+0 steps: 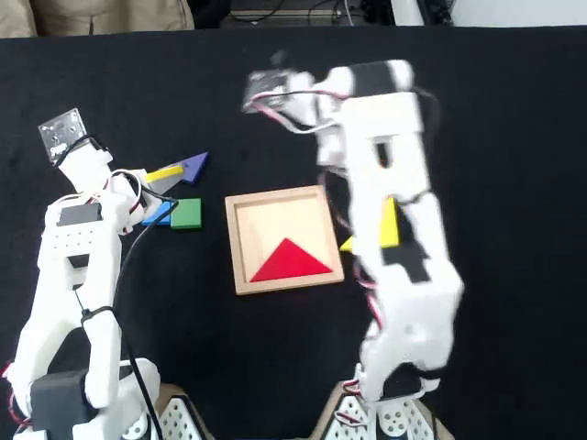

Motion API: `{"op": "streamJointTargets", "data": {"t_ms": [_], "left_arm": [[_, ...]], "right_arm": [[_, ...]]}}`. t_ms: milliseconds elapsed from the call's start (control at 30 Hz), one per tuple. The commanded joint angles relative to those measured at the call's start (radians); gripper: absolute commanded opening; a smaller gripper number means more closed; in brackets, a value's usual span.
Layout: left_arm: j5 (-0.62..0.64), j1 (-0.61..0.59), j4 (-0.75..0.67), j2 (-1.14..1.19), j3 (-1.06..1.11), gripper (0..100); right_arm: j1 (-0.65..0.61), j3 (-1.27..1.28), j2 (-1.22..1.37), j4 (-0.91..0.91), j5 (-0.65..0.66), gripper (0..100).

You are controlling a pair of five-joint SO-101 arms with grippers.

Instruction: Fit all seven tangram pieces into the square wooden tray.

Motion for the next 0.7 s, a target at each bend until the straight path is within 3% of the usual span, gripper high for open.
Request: {"op": "streamJointTargets", "data": {"t_ms": [0,300,500,567,667], "left_arm": [[0.005,-0.007,-0.020,-0.006,-0.015,44],[0.005,-0.008,-0.018,-0.006,-0.010,44],[0.005,-0.007,-0.018,-0.006,-0.008,44],[0.005,-0.007,-0.018,-0.006,-0.008,44],[0.005,-0.007,-0.018,-0.006,-0.008,44]], "right_arm": [[0.048,0.364,-0.364,-0.003,0.014,18.1],[0.192,1.147,-0.822,-0.476,0.078,20.1],[0.295,1.365,-0.848,-0.649,0.058,28.6],[0.284,1.383,-0.849,-0.655,-0.075,28.6],[0.230,1.362,-0.848,-0.609,-0.414,28.6]]}}
